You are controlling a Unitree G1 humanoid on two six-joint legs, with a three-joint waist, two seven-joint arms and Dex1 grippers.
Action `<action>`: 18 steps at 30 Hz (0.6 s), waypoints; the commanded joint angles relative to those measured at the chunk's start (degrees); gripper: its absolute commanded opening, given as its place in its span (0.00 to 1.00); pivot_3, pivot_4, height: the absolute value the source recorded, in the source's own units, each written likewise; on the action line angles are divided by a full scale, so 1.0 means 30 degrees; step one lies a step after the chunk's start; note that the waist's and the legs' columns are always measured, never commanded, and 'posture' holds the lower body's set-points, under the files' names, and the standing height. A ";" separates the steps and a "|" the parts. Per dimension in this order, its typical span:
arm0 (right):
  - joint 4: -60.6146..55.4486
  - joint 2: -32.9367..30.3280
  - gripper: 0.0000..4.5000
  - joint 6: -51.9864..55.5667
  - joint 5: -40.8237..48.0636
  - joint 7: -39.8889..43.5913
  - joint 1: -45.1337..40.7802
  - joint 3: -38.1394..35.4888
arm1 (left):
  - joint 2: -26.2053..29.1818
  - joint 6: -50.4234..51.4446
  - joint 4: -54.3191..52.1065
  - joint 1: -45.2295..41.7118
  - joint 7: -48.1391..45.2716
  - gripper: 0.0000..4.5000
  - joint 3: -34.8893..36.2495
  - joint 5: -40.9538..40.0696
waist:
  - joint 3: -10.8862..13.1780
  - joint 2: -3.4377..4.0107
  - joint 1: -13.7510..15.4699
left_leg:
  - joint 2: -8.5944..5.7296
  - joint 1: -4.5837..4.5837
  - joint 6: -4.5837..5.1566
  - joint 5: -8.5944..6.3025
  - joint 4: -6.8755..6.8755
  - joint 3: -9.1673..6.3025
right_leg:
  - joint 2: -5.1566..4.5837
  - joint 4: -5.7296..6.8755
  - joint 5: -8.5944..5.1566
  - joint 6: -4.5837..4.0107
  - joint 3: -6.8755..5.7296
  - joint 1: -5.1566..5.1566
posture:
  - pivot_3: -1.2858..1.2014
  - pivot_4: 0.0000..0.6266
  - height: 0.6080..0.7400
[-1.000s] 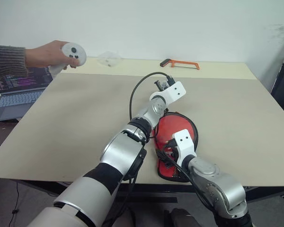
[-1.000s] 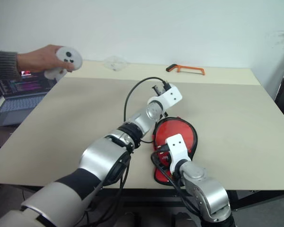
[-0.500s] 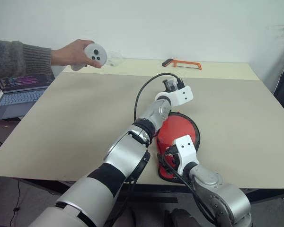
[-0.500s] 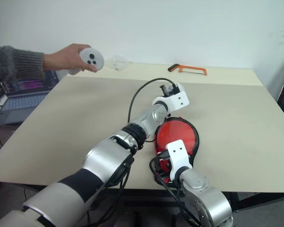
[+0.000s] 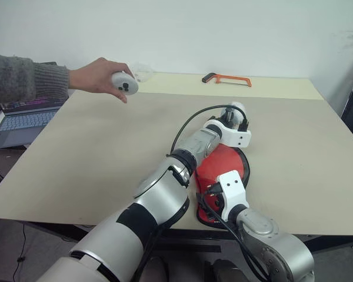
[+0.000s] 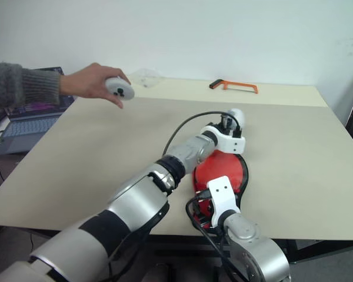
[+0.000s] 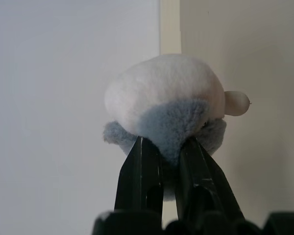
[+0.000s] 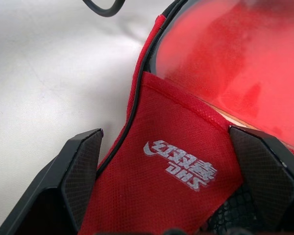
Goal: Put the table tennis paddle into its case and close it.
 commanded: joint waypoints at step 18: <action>0.3498 -0.0976 1.00 0.0462 0.0617 0.2075 -0.1311 -0.0518 | 0.0543 -0.0497 -0.0780 0.0208 -0.2974 0.58 0.2015 -0.2345 | -0.0074 -0.0056 -0.0053 | 0.0003 0.0038 0.0002 0.0002 0.0009 0.0001 | 0.0002 0.0033 0.0006 0.0006 0.0003 0.0018 | 0.52 0.24 1.00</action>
